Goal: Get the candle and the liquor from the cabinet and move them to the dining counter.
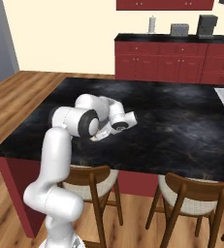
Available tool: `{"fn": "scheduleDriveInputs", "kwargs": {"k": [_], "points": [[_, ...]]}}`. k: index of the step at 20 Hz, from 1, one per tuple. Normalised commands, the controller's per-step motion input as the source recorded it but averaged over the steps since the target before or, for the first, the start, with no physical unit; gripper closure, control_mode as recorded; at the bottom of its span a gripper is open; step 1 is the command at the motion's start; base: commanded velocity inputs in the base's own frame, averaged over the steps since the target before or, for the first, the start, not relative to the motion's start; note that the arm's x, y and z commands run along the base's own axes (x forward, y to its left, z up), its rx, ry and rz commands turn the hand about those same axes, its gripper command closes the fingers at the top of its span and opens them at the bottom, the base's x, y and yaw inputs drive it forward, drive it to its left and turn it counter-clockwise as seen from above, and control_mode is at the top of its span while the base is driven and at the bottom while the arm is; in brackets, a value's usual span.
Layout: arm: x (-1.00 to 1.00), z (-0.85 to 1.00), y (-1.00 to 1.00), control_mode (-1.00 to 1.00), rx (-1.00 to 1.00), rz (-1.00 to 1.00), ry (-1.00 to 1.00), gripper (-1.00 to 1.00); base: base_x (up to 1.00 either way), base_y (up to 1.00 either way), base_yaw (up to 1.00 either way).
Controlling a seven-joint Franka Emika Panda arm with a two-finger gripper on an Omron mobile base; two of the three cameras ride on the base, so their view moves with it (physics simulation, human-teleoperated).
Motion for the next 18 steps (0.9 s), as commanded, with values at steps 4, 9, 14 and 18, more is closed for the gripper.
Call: {"fn": "scheduleDriveInputs", "kwargs": {"k": [4, 9, 14, 18], "points": [[0.0, 0.0, 0.0, -1.0, 0.0, 0.0, 0.0, -1.0, 0.0, 0.0, 0.0], [-0.01, 0.0, 0.0, -1.0, 0.0, 0.0, -0.01, -1.0, 0.0, 0.0, 0.0], [0.0, 0.37, 0.0, -1.0, 0.0, 0.0, -0.01, -1.0, 0.0, 0.0, 0.0], [-0.1, 0.78, 0.0, -1.0, 0.0, -0.06, 0.0, -1.0, 0.0, 0.0, 0.0]]}}
